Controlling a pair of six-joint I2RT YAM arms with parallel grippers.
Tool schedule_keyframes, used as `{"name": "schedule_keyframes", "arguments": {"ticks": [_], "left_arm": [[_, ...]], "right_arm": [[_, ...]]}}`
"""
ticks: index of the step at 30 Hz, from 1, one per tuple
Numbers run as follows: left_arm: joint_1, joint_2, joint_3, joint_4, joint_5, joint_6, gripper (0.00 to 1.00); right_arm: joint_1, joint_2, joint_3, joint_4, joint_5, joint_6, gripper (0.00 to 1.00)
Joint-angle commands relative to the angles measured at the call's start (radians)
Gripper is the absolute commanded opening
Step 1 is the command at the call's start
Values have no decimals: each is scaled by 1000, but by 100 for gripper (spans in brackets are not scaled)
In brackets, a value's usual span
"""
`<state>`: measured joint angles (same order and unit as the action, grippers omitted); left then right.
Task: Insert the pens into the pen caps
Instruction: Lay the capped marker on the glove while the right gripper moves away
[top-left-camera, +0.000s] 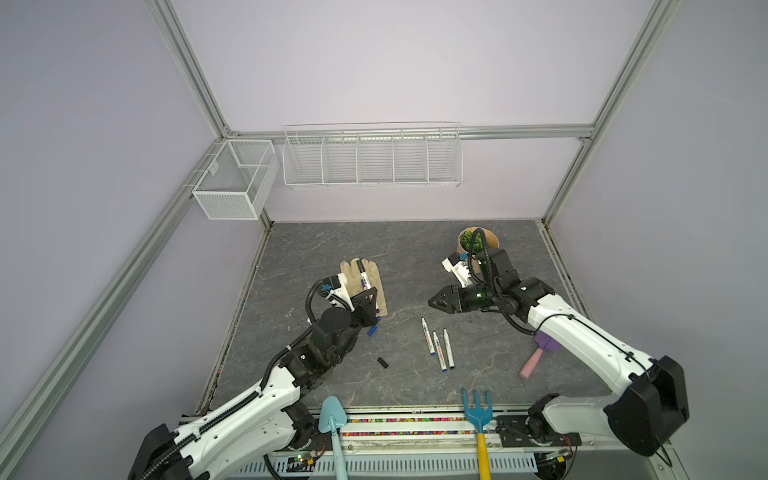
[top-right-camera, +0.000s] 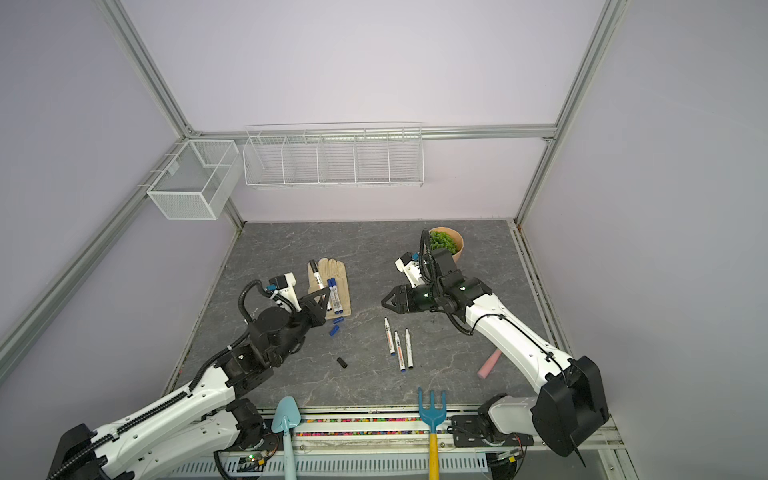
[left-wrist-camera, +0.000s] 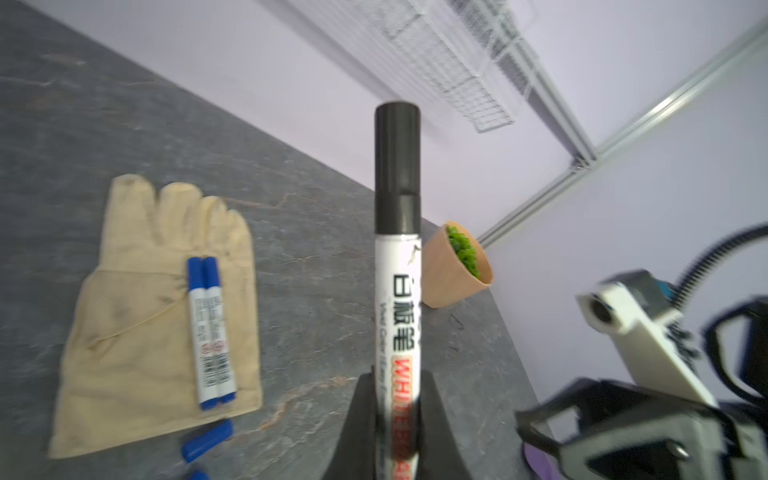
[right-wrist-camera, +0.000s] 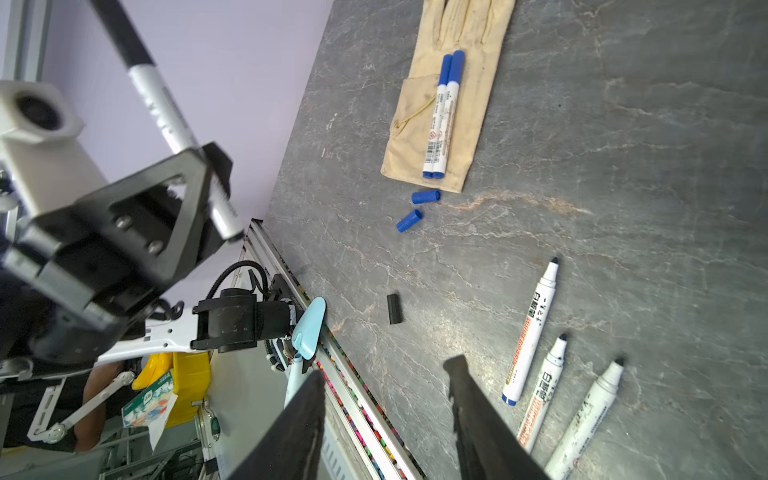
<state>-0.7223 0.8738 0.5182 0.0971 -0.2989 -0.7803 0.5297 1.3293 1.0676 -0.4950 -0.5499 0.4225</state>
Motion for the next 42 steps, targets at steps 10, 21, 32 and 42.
{"name": "schedule_keyframes", "arguments": {"ticks": [10,21,32,42], "left_arm": [[299,438,125,-142,265,81,0],[308,781,356,-265,226,156,11],[306,729,337,-257,207,142,41],[105,400,135,-228,56,-34,45]], "right_arm": [[7,-15,-56,9,40,53,47],[7,-54,-66,-28,133,25,50],[6,-46,-61,-53,163,-2,50],[103,48,-32,-157,422,-71,49]]}}
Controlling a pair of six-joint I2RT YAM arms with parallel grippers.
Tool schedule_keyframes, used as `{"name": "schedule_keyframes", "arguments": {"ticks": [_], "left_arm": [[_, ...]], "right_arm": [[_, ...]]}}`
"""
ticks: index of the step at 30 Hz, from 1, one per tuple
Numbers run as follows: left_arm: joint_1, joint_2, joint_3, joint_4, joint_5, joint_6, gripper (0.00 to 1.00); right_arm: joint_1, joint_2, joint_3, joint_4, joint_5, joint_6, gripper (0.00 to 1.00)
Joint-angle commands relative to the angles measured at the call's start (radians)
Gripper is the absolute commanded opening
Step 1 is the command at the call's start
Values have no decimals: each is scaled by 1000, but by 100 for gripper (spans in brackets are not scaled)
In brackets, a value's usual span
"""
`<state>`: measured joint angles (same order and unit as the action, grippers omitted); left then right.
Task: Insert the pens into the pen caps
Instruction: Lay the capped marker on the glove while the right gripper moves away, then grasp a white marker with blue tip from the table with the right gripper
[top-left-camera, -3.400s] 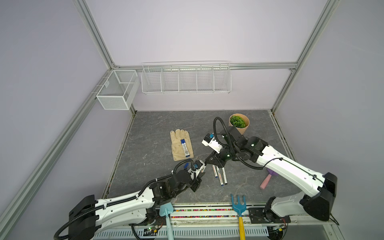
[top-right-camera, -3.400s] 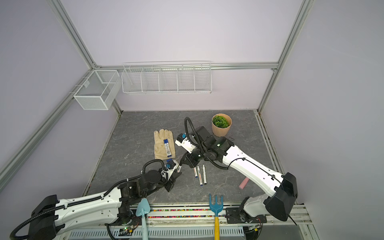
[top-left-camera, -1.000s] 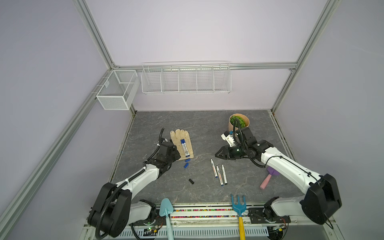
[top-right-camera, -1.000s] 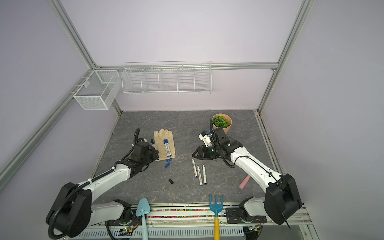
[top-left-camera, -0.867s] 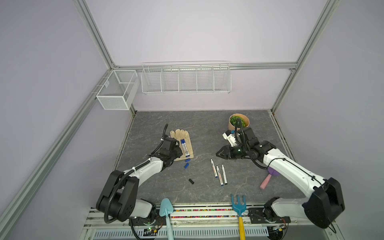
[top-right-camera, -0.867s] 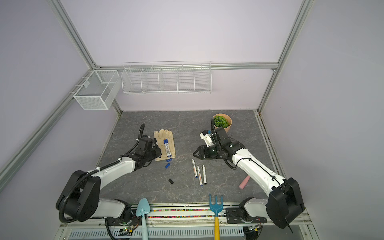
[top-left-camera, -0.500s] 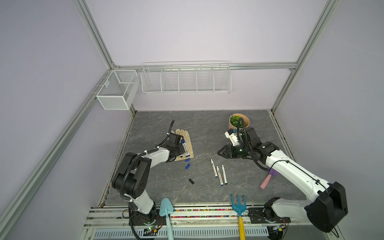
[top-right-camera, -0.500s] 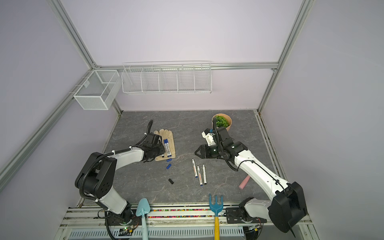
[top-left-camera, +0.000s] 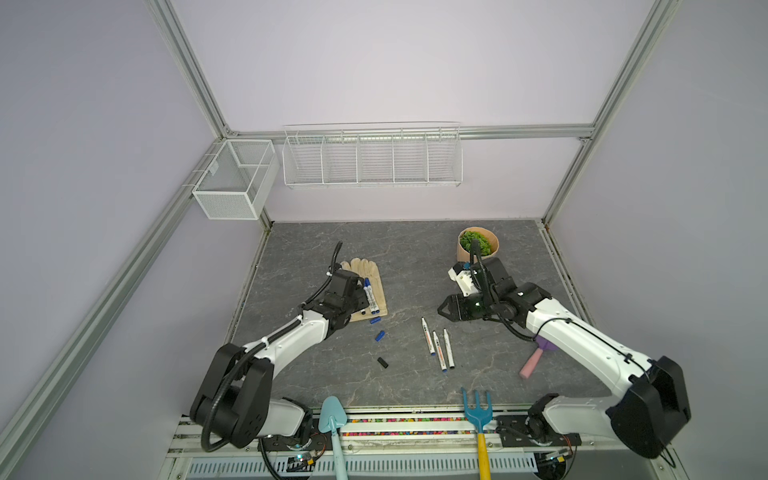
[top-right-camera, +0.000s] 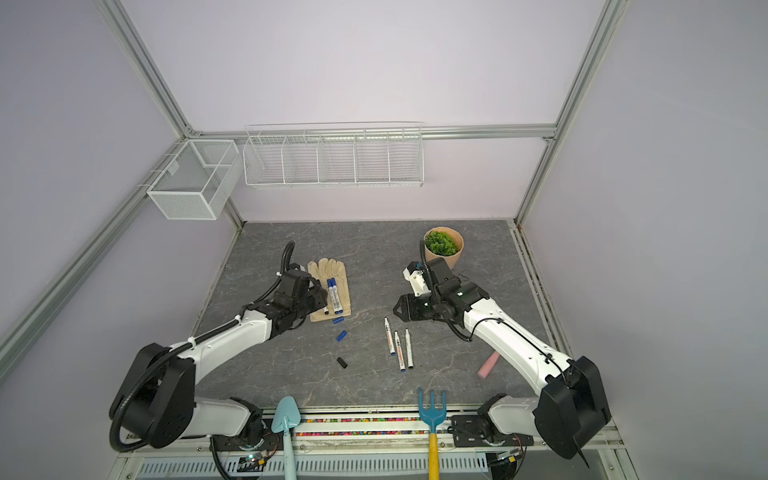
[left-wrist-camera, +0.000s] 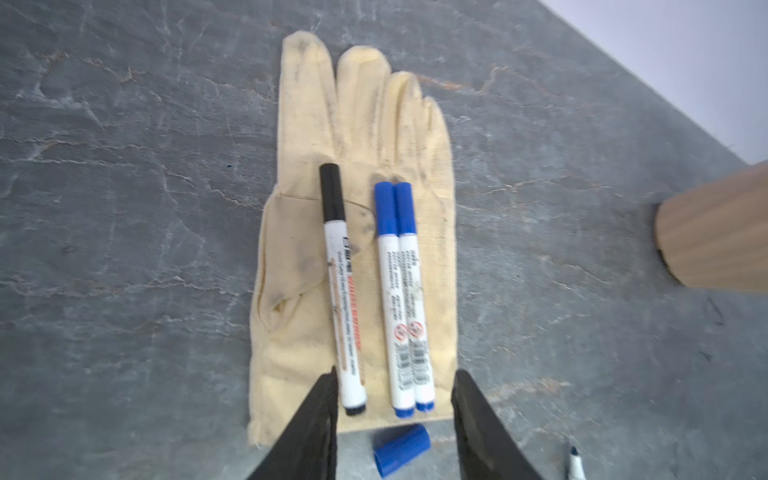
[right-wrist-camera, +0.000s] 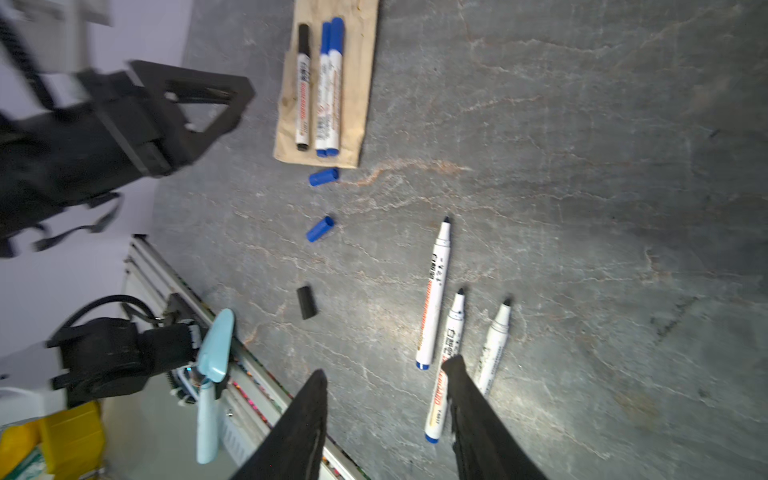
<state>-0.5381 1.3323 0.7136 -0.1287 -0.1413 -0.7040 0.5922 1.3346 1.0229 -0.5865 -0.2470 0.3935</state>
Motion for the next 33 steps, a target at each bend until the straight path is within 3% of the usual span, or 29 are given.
{"name": "schedule_keyframes", "arguments": {"ticks": [1,4,7,14,19,28,33], "left_arm": [[-115,-87,-90,6,-134,-162,46],[-231,-158,-185,36,-243,-322,50],[-297,-195,-224,50,-284,-351,52],[-337,-143,-135,-123,-322,-336,55],[-338,-133,-180,-68,-298,-429,55],[-339,-177,-208,-98,-309,-451,55],[-343,-172,-199,-84,-298,-422,55]], "right_arm": [[58,61,14,-71,134,-43,49],[103,134,47,-96,179,-58,49],[121,202,83,-103,213,-62,48],[147,386,183,-86,199,-70,46],[174,528,276,-117,262,-79,44],[265,667,305,-162,446,-114,40],[283,663,277,-101,438,-123,24]]}}
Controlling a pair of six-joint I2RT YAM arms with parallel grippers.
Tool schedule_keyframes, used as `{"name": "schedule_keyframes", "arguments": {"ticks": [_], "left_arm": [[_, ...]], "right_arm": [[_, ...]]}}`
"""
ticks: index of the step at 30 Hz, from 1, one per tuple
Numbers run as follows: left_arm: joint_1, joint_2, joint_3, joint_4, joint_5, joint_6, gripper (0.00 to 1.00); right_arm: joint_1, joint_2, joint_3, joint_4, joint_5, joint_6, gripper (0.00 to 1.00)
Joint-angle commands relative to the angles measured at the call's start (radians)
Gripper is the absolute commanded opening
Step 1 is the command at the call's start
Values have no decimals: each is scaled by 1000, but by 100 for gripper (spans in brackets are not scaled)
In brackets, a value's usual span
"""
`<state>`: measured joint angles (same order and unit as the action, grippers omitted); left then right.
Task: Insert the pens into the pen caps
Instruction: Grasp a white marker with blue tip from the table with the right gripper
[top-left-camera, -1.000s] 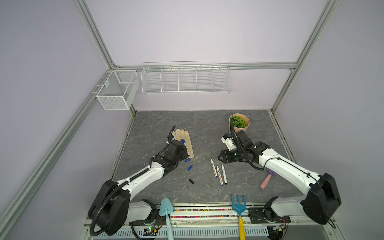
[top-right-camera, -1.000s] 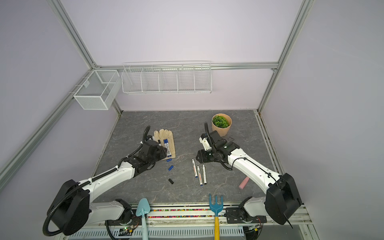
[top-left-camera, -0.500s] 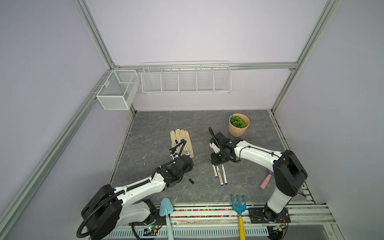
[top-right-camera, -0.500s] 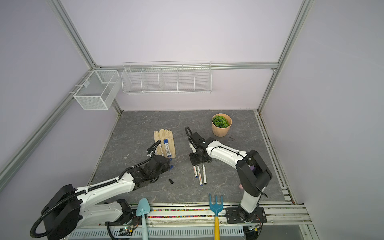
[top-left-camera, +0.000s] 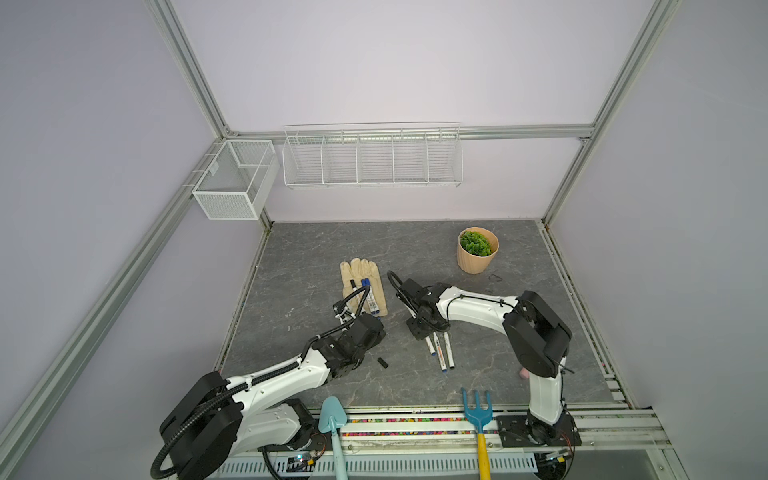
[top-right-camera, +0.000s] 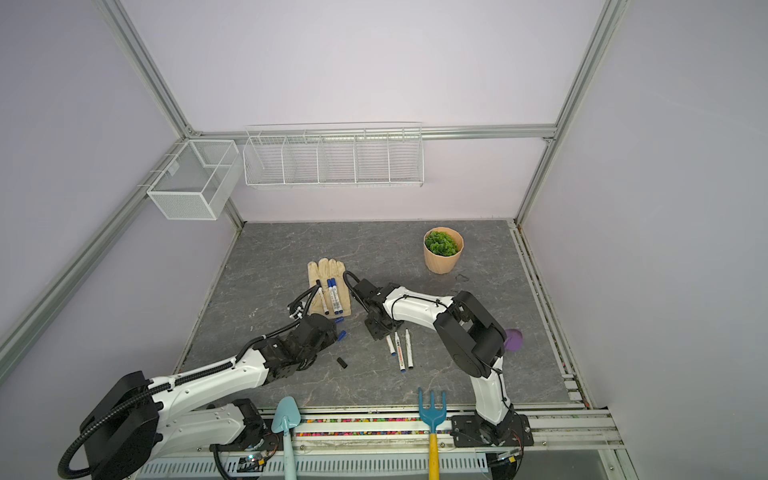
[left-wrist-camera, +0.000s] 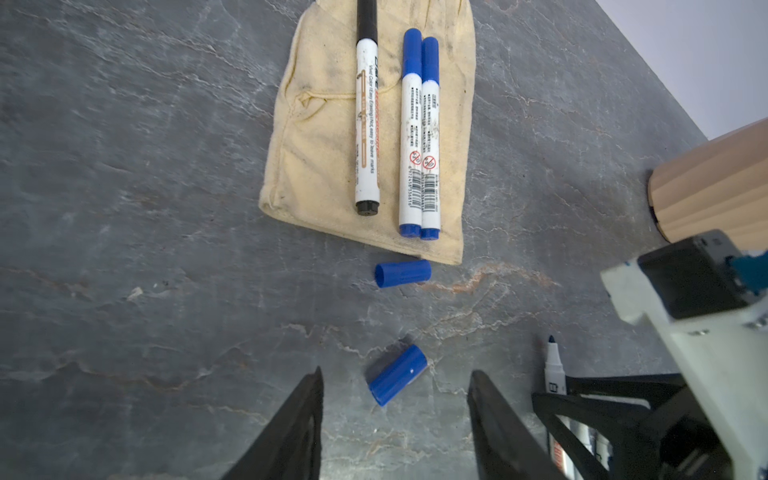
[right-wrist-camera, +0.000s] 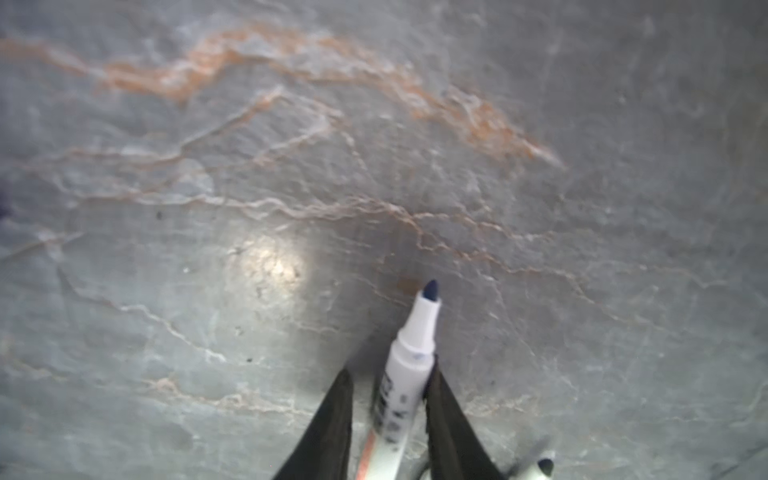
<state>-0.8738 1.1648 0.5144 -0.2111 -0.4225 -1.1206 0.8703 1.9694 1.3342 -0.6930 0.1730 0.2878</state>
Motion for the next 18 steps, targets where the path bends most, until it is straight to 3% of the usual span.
{"name": "schedule_keyframes", "arguments": {"ticks": [1,5,8,12,18], "left_arm": [[-8,1,8,-1,-11,5,55],[-22,22,26,35,15,54,55],[-28,31,19,101,48,94,56],[-48,51,18,207,100,156,56],[-115,55,16,390,187,309,57]], "right_arm": [[4,18,-37,19,6,-20,21],[1,-81,-57,76,-35,-40,10],[-30,-202,-97,159,-135,-19,8],[-97,-337,-175,305,-327,72,8],[-179,-447,-341,546,-459,241,8]]}}
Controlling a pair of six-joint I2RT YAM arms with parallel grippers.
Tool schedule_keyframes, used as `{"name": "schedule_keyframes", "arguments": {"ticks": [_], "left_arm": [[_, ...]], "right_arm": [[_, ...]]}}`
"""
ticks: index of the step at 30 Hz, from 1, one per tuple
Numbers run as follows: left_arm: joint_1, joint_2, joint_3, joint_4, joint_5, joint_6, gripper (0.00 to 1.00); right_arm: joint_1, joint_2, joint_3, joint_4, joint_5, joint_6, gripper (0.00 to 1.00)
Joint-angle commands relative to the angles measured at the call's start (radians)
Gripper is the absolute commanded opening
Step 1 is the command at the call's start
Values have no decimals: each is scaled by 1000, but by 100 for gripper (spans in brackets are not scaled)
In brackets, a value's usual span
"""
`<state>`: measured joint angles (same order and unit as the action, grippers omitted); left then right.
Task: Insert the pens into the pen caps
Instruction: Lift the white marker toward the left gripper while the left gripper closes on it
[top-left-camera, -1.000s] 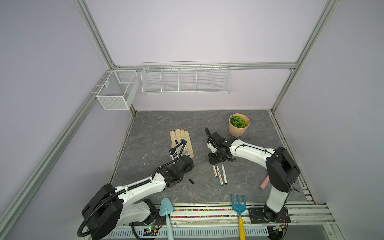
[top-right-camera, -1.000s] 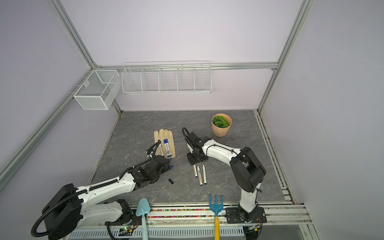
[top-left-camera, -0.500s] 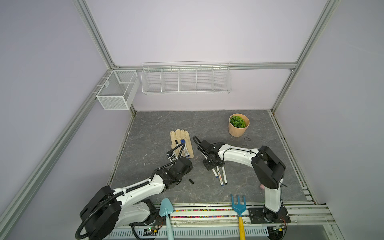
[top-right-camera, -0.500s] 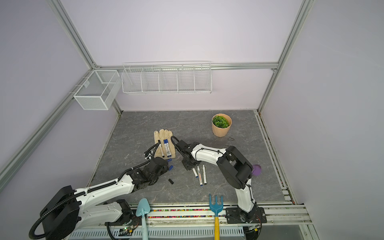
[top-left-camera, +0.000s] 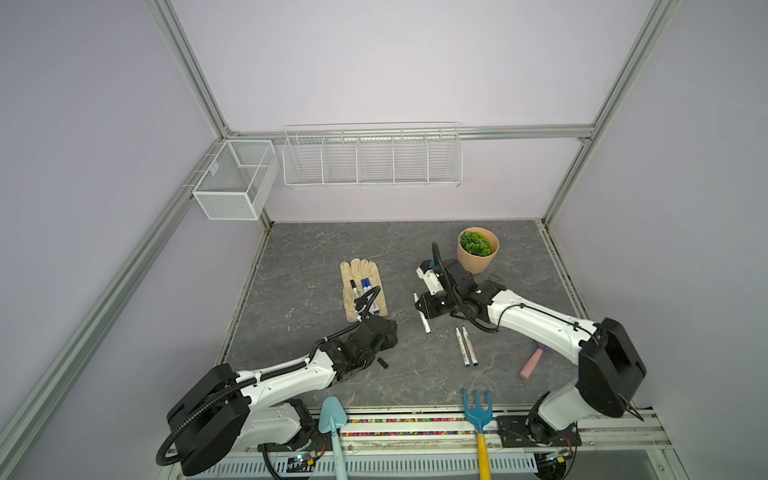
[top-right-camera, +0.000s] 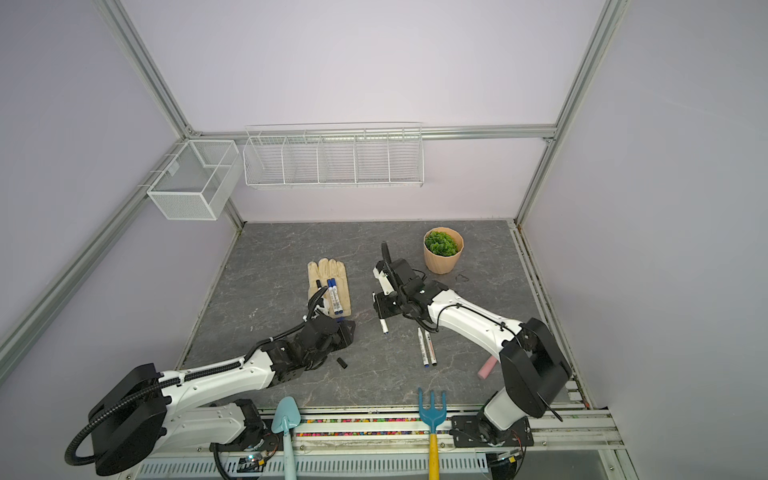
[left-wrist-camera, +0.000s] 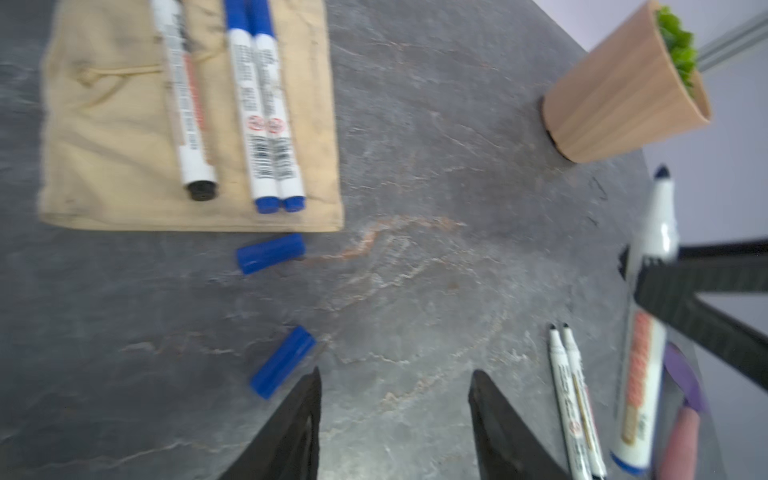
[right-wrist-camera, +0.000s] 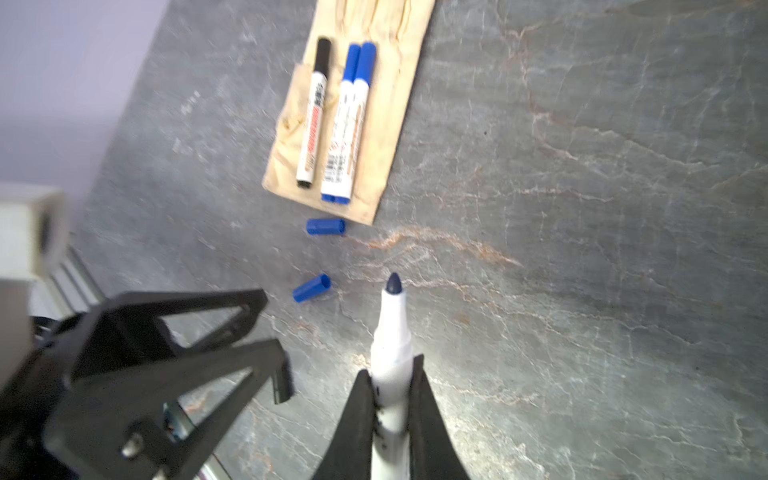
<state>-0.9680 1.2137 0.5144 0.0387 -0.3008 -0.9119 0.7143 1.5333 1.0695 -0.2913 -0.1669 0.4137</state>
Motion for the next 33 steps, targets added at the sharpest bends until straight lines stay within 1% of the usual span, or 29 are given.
{"name": "schedule_keyframes", "arguments": {"ticks": [1,3,5,7,9,11,14,17,20,25,30,31,33], "left_arm": [[-26,6,13,173,89,123,58],[-42,4,10,216,140,175,59],[-58,-6,2,250,173,213,59],[-63,-16,-11,288,213,237,60],[-64,-20,-9,279,236,251,60],[-63,-17,-1,259,228,255,60],[-64,0,2,274,204,247,60],[-64,16,9,294,157,241,58],[-64,27,20,337,144,264,56],[-63,42,61,363,114,319,46],[-61,39,76,389,65,340,38],[-61,38,78,390,60,341,35],[-61,29,74,392,48,333,21]], "right_arm": [[-32,-19,-98,184,-139,138,8],[-45,-37,-131,247,-173,173,8],[-47,-48,-142,271,-180,179,8],[-47,-58,-147,286,-184,180,8],[-49,-69,-153,306,-202,189,8],[-48,-80,-161,342,-234,203,8],[-50,-94,-161,377,-295,214,9],[-49,-117,-161,377,-302,206,9],[-49,-136,-162,359,-309,189,9],[-49,-158,-166,346,-308,171,8],[-50,-157,-163,342,-318,164,7],[-49,-158,-163,342,-318,164,7],[-49,-157,-163,338,-317,162,7]]}}
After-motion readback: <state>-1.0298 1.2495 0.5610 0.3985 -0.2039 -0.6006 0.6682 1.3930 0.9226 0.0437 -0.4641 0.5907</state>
